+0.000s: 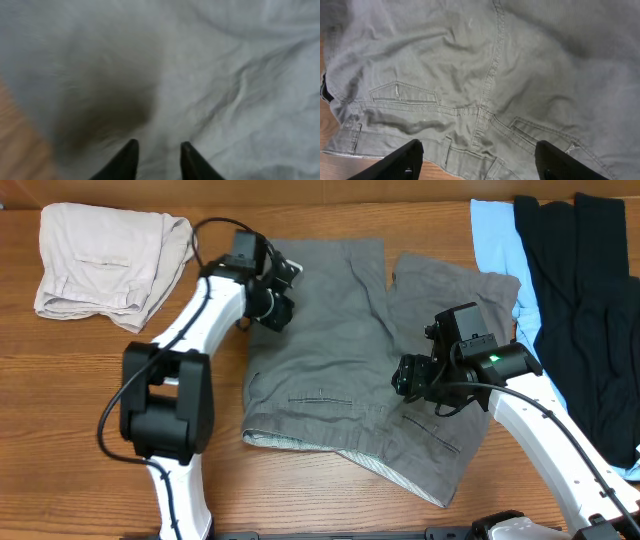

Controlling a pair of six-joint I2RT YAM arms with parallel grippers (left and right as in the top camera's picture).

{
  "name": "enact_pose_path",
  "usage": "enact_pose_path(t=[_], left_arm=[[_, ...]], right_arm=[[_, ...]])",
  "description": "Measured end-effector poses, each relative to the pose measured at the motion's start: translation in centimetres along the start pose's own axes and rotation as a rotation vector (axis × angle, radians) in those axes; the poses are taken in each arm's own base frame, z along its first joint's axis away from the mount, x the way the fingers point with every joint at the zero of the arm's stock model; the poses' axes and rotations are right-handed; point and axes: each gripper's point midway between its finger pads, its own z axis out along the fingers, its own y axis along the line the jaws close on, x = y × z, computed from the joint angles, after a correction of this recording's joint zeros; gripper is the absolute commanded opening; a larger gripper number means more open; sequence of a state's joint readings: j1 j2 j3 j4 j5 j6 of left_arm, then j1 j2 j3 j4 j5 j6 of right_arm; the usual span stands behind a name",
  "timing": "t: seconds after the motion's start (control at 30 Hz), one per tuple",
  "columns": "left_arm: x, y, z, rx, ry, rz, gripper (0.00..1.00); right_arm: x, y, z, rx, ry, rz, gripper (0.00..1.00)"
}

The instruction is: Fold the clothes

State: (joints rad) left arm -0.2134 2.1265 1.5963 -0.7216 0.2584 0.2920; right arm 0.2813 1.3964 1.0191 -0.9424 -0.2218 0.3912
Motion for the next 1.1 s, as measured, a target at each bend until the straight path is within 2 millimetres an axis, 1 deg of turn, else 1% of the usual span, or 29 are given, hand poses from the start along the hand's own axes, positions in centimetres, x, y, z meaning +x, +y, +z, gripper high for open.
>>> enact_pose_path(t=[0.07, 0.1, 0.17, 0.23, 0.33, 0.47, 0.63, 0.73, 0.83, 0.87, 0.97, 1.07, 1.1], left_arm=[[0.9, 0.0, 0.9, -0.012, 0.041, -0.015, 0.13], [1.4, 0.2, 1.2, -0.025, 0.065, -0.032, 0.14], [2.5, 0.8, 1.5, -0.052, 0.107, -0.064, 0.19], [3.3, 1.3, 1.6, -0.075, 0.139, -0.095, 0.22], [4.7, 2.2, 1.5, -0.111, 0.189, -0.139, 0.22], [5.7, 3.0, 1.2, -0.143, 0.235, -0.174, 0.22], [6.3, 3.3, 1.2, -0.141, 0.279, -0.23, 0.22], [7.2, 3.8, 1.1, -0.133, 0.324, -0.281, 0.22], [8.6, 4.6, 0.7, -0.118, 0.368, -0.337, 0.23], [9.0, 5.0, 0.5, -0.112, 0.379, -0.362, 0.25], [11.3, 7.2, -0.6, -0.139, 0.429, -0.454, 0.31], [14.0, 10.5, -2.2, -0.191, 0.46, -0.572, 0.36], [14.8, 11.5, -2.7, -0.207, 0.467, -0.607, 0.36]], right_arm=[[-0.1, 0.0, 0.0, 0.0, -0.005, -0.001, 0.73], [-0.2, 0.1, 0.0, -0.002, -0.008, -0.002, 0.73], [-0.3, 0.1, 0.0, -0.005, -0.014, -0.003, 0.74], [-0.5, 0.2, 0.0, -0.007, -0.019, -0.005, 0.74], [-0.6, 0.2, 0.2, -0.008, -0.02, -0.005, 0.75], [-0.6, 0.0, 0.8, 0.002, -0.005, -0.001, 0.75], [-0.7, -0.3, 1.5, 0.017, 0.008, 0.004, 0.75], [-0.7, -0.6, 2.0, 0.034, 0.018, 0.008, 0.75], [-0.8, -1.0, 2.4, 0.05, 0.021, 0.009, 0.75], [-1.0, -1.0, 2.6, 0.054, 0.017, 0.009, 0.76], [-1.4, -1.0, 2.8, 0.056, 0.004, 0.007, 0.75], [-1.9, -0.9, 3.0, 0.053, -0.013, 0.002, 0.75], [-1.9, -0.9, 3.0, 0.054, -0.015, 0.002, 0.75]])
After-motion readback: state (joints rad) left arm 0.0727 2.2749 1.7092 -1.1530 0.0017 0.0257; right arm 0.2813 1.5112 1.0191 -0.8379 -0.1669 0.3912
